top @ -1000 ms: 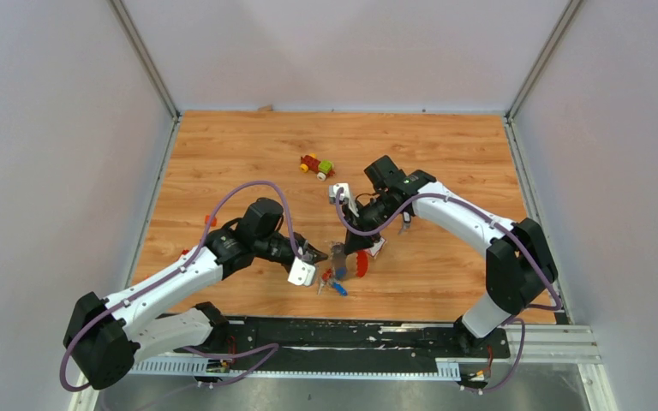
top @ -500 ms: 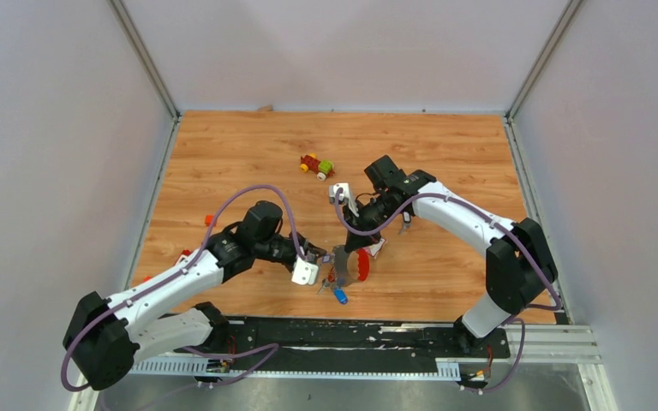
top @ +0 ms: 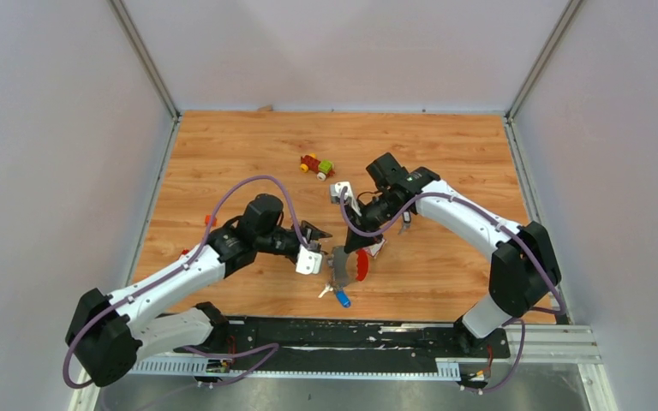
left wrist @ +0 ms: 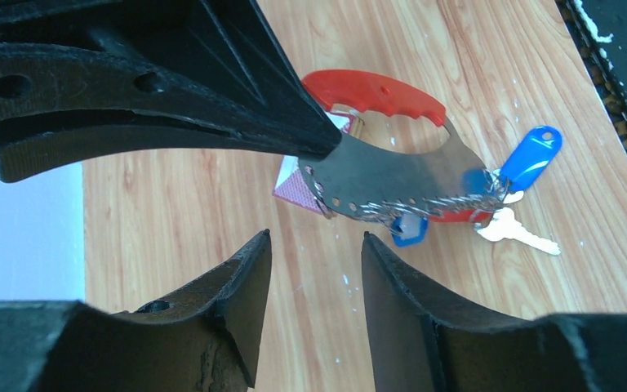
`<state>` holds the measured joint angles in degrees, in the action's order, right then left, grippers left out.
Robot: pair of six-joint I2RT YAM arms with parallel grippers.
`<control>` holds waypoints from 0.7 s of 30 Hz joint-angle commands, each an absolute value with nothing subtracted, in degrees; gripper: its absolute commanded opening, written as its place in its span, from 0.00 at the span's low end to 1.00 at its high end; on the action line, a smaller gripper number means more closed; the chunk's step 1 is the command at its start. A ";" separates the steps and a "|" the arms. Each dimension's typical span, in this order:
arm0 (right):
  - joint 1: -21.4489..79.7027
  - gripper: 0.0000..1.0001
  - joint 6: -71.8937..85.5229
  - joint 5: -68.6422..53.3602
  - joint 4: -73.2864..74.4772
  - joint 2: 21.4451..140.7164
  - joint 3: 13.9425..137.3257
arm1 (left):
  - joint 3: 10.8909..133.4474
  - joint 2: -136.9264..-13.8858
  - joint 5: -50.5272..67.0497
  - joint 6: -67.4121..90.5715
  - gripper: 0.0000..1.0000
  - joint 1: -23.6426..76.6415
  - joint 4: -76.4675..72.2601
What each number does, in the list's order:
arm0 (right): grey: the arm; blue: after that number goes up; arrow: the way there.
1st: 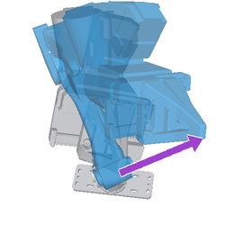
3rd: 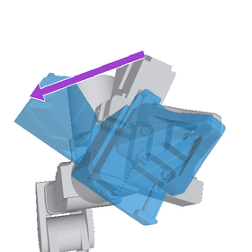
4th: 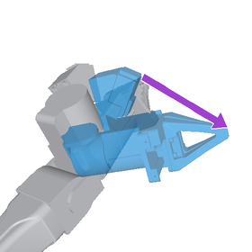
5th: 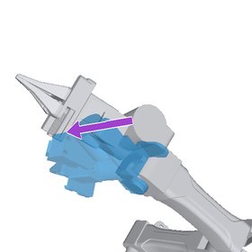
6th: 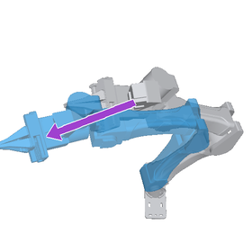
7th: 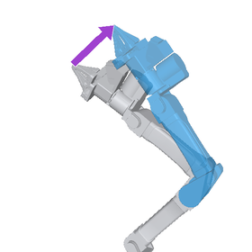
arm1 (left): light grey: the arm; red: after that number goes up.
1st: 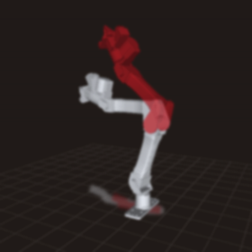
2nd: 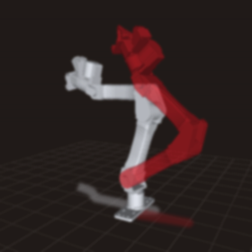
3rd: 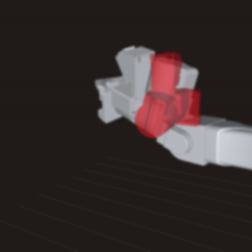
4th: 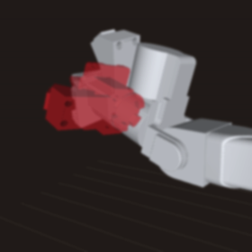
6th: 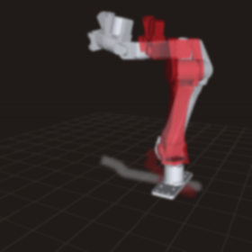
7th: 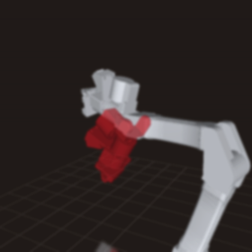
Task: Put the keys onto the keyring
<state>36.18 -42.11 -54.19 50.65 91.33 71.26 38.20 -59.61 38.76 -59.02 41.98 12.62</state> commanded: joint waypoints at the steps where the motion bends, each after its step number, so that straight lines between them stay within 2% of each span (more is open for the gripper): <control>1: 35.95 0.00 -45.73 -59.04 53.20 88.25 74.57 | 42.95 -61.35 42.37 -58.69 0.53 41.88 13.28; 4: 35.95 0.00 -45.92 -58.93 53.45 88.53 74.78 | 44.83 -62.91 44.58 -56.84 0.52 41.84 12.16; 12: 35.95 0.00 -46.09 -58.65 53.50 88.29 74.80 | 47.64 -66.84 49.22 -56.51 0.40 41.84 15.85; 17: 35.95 0.00 -46.06 -58.71 53.53 88.33 74.71 | 47.54 -67.82 49.73 -56.64 0.25 41.84 15.98; 21: 35.98 0.00 -46.07 -58.79 53.53 88.29 74.62 | 47.61 -68.33 50.00 -56.51 0.19 41.84 15.05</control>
